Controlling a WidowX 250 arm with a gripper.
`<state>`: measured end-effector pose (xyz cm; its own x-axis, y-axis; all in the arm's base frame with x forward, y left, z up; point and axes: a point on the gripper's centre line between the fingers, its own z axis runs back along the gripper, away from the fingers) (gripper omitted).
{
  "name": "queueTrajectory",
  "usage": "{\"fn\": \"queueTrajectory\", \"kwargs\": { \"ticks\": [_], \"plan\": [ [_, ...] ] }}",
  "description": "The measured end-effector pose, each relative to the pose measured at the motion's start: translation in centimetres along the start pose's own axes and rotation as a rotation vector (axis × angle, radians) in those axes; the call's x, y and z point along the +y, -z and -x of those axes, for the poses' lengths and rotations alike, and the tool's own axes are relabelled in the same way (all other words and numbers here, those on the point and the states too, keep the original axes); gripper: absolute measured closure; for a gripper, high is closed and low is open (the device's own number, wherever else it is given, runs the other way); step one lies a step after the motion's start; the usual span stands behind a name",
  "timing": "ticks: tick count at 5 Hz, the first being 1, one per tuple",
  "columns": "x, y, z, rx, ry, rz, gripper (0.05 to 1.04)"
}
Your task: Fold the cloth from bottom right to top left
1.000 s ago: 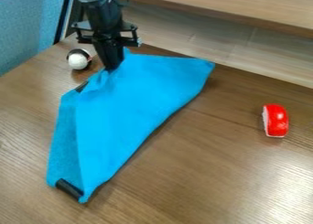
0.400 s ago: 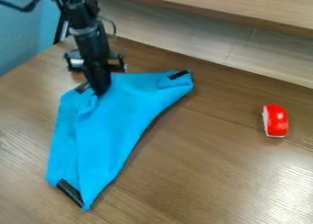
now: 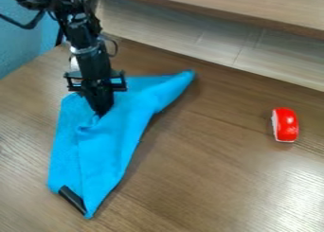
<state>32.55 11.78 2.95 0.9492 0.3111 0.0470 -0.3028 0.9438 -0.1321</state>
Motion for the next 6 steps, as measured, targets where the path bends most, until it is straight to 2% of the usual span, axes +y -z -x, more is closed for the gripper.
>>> {"fn": "queueTrajectory", "kwargs": {
  "ticks": [2,3,4,5,6],
  "plan": [
    [-2.4,-0.4,0.1,0.005,0.044,-0.009,0.256],
    [-3.6,-2.3,-0.4,-0.051,0.070,-0.006,0.077],
    [-5.8,-4.5,-0.5,-0.109,0.115,-0.008,0.081],
    [-7.8,-5.8,-0.3,-0.136,0.163,-0.009,0.084],
    [-9.5,-6.3,-0.4,-0.148,0.205,-0.022,0.084]
  ]
}}
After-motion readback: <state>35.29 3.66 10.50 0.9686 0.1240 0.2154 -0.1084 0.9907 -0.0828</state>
